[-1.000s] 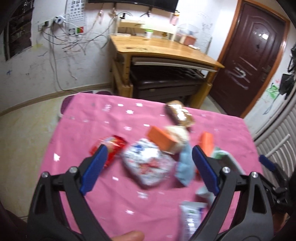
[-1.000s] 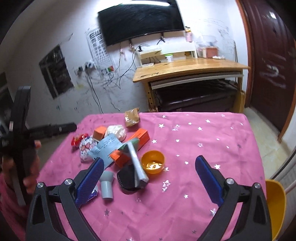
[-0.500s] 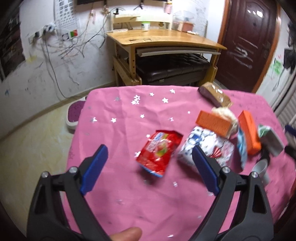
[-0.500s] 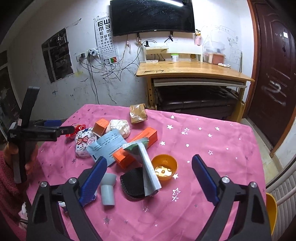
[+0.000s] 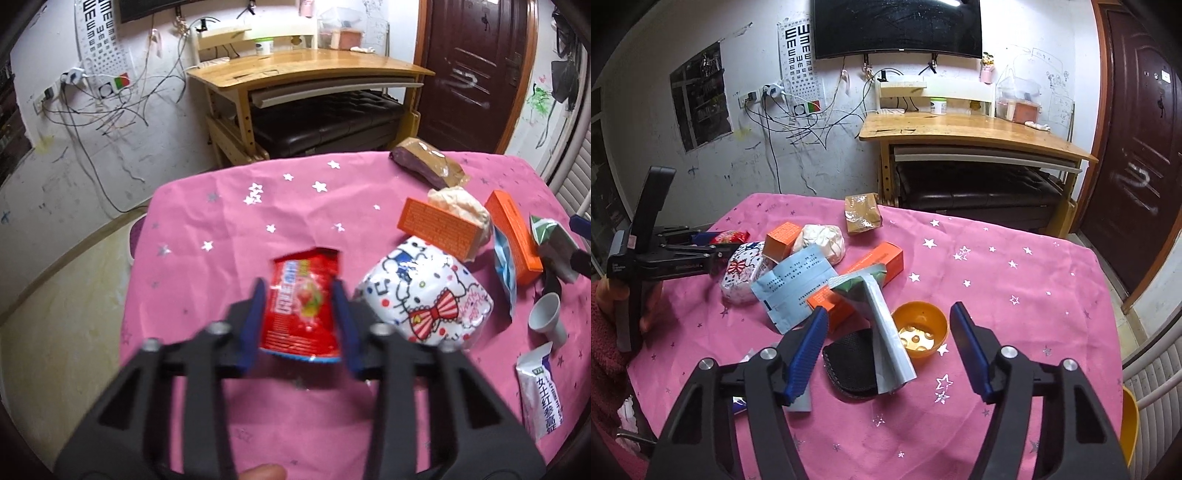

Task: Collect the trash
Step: 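Grasp the red candy wrapper with the left tool while the right tool grasps the white-green strip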

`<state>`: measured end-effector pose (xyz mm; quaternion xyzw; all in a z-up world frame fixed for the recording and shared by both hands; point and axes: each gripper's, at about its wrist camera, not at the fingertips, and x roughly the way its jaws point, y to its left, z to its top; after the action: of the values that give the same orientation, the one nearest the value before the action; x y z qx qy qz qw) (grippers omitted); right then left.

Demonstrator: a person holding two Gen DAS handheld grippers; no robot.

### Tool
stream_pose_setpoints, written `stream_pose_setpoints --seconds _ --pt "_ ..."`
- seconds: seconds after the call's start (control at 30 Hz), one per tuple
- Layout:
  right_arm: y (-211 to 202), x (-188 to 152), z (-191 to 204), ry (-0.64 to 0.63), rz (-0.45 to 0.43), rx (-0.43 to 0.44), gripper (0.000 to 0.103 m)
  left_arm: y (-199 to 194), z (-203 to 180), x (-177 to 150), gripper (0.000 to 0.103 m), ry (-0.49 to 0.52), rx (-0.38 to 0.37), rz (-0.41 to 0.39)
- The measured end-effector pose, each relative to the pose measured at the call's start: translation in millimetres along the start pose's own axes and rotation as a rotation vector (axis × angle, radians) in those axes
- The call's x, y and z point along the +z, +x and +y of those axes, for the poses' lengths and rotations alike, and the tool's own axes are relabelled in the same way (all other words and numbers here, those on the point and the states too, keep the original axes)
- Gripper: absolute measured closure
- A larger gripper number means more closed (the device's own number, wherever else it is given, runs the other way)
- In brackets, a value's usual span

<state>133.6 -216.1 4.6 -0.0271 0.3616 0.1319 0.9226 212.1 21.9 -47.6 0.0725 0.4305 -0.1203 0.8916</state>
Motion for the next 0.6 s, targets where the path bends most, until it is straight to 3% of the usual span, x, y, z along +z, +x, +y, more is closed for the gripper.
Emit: stream_pose_setpoints --seconds 0.1,0.37,0.47,0.53,0.6 --pt "1.4 -0.2 -1.3 0.008 -0.001 0.002 0.041 -2.0 -4.1 -2.1 0.083 0.013 0.004 -0.005" --pt "4.7 -1.2 0.9 -0.007 0.012 -0.006 0.041 -34.2 3.6 -4.6 0.084 -0.047 0.01 -0.072" --pt "8.1 -2.0 1.7 -0.007 0.026 0.0 0.06 -43.4 1.4 -4.9 0.084 -0.05 0.013 -0.083" --pt "10.6 -2.6 1.9 -0.003 0.034 0.005 0.078 -50.6 -3.6 -4.7 0.084 -0.043 0.008 -0.093" --pt "13.4 -4.7 2.4 -0.005 0.05 0.022 0.086 -54.5 -7.4 -4.3 0.084 -0.042 0.003 -0.099"
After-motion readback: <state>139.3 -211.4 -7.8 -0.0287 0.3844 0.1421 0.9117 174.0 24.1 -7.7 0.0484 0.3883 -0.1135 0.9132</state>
